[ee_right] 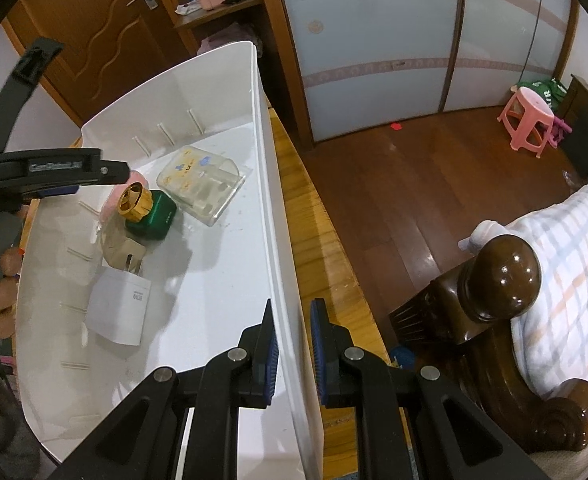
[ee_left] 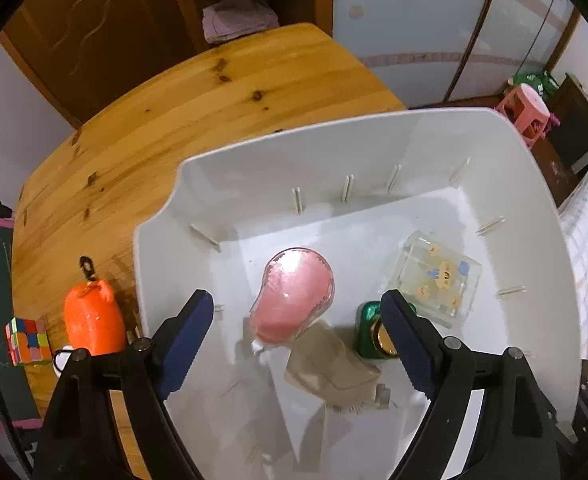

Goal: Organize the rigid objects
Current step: 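Withdraw the left tool from the bin toward the Rubik's cube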

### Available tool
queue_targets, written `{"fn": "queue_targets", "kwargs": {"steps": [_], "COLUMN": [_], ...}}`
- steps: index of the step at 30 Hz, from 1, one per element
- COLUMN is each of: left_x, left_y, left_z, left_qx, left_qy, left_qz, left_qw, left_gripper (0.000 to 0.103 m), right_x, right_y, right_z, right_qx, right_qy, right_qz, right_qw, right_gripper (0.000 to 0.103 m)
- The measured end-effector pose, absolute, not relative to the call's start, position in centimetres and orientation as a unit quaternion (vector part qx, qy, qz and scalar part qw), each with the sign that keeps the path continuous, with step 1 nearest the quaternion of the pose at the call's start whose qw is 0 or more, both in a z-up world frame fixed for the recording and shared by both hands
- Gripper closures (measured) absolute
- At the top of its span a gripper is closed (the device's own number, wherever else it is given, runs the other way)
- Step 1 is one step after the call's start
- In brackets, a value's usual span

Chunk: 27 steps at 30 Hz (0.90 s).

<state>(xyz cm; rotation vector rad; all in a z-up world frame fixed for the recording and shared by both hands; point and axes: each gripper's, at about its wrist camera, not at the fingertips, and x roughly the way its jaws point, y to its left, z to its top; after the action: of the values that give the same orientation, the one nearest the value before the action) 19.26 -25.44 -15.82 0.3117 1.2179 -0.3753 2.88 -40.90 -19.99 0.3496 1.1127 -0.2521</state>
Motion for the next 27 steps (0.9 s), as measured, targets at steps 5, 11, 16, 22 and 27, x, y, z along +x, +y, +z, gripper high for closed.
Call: {"fn": "queue_targets", "kwargs": {"steps": [5,11,16,22,27], "left_x": [18.2,16.9,15.8,14.2,12.8], "left_y": [-24.0,-22.2,-20.5,-18.7,-16.7], "left_z": [-13.9,-11.6,-10.0,-8.1,-6.5], "left_qx": [0.131,0.12,0.108,0.1,0.089], "left_qy": [0.552,0.528,0.511,0.492,0.479], "left_qz": [-0.185,-0.191,-0.19,-0.187,-0.183], "left_qw": [0.802,0.819,0.832,0.844,0.854], "left_gripper": [0.015,0.015,0.015,0.015,0.015], "right_x": [2.9,2.9,2.8,2.8,2.8], "right_y": [-41.0,-41.2,-41.3,-41.6,-41.6], "right_z": [-19.9,-20.0,-20.0,-20.1,-20.1], "right_qx": [0.165,0.17,0.171,0.184,0.184], "right_qy": [0.524,0.522,0.522,0.522,0.522], "right_qz": [-0.123,-0.125,-0.129,-0.126,-0.131], "right_qw": [0.826,0.827,0.825,0.823,0.822], "right_gripper": [0.089,0.089,0.089,0.089,0.089]}}
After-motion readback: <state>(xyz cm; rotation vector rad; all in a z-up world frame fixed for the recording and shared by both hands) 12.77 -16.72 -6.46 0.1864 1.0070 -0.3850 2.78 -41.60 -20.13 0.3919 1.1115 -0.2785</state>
